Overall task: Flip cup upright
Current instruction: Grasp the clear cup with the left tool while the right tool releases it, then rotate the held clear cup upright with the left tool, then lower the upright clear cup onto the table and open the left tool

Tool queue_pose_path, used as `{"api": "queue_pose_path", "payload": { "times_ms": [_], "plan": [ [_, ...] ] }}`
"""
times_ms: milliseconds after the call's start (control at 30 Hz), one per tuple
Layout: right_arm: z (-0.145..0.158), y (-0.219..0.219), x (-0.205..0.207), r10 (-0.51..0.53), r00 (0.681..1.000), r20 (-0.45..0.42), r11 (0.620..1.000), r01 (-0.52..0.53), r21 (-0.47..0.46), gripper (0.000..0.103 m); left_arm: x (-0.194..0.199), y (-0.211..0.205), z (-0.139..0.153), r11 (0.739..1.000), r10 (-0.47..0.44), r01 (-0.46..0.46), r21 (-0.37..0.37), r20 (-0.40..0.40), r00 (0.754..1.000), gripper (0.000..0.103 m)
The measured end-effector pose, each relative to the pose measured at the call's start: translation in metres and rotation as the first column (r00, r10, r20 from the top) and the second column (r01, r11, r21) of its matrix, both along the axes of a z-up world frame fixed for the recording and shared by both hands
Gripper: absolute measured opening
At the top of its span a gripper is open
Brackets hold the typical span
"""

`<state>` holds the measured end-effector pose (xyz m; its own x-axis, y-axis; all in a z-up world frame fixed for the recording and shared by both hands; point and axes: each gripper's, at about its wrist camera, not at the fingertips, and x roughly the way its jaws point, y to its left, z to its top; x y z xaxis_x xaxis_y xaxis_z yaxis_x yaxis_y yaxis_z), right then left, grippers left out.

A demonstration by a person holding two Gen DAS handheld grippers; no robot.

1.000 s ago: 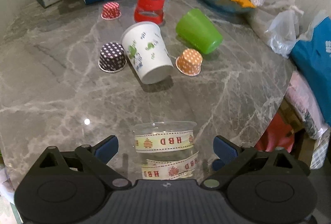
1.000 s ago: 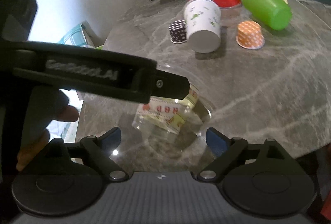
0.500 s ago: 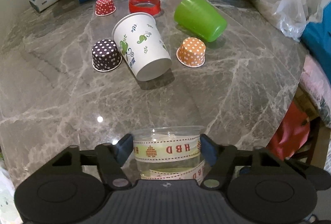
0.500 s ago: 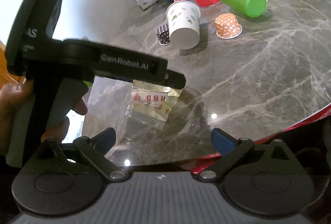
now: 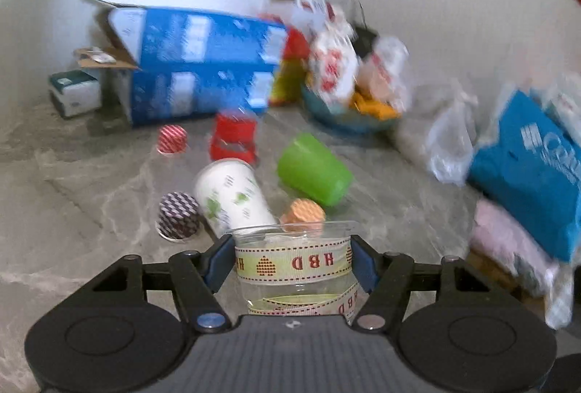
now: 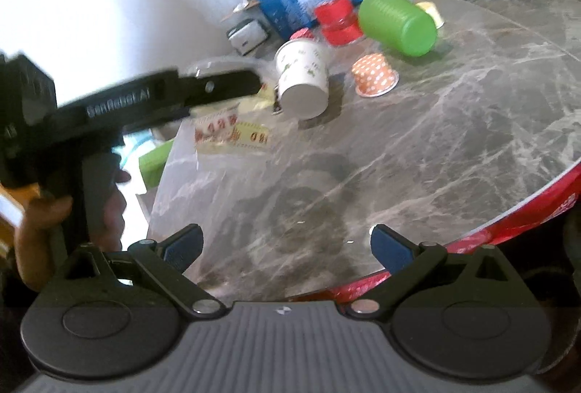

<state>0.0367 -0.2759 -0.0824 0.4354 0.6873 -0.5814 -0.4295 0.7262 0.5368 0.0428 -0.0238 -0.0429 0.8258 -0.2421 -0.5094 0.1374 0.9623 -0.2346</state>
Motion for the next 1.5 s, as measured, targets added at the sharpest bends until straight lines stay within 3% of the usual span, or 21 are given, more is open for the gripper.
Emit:
{"api": "queue_pose_path", "payload": {
  "times_ms": [67,200,267,467,633,833,1067,1267,1500],
  "plan": [
    [-0.005,-0.003,0.000,-0.016,1.000,0.005,1.000,0.016,0.018,0.100,-0.012,0.000,-0.008,0.997,0.069,-0.072,0.027,0.113,0.991,0.069],
    [-0.014,-0.011,-0.009,-0.072,0.996,0.046,0.997,0.071,0.041,0.100,-0.045,-0.017,-0.027,0.971,0.193,-0.225,0.080,0.291,0.937,0.069],
    [-0.018,-0.018,-0.014,-0.087,0.994,0.062,0.994,0.082,0.077,0.100,-0.057,-0.026,-0.037,0.956,0.238,-0.281,0.086,0.335,0.912,0.069],
    [-0.029,-0.040,-0.027,-0.147,0.987,0.062,0.982,0.138,0.129,0.100,-0.074,-0.047,-0.057,0.932,0.276,-0.346,0.106,0.408,0.870,0.068],
    [-0.032,-0.049,-0.042,-0.181,0.980,0.080,0.974,0.168,0.154,0.101,-0.105,-0.056,-0.071,0.914,0.284,-0.391,0.113,0.511,0.812,0.069],
    [-0.037,-0.047,-0.057,-0.203,0.973,0.112,0.974,0.189,0.123,0.102,-0.113,-0.060,-0.087,0.929,0.225,-0.343,0.142,0.518,0.825,0.069],
    [-0.035,-0.040,-0.068,-0.208,0.966,0.153,0.975,0.193,0.112,0.102,-0.122,-0.056,-0.098,0.932,0.191,-0.329,0.155,0.560,0.806,0.072],
    [-0.034,-0.031,-0.071,-0.185,0.969,0.166,0.980,0.171,0.098,0.102,-0.132,-0.051,-0.098,0.937,0.179,-0.314,0.153,0.561,0.808,0.094],
    [-0.032,-0.027,-0.075,-0.163,0.970,0.181,0.985,0.148,0.094,0.102,-0.133,-0.040,-0.094,0.953,0.142,-0.258,0.158,0.521,0.842,0.097]
  ]
}}
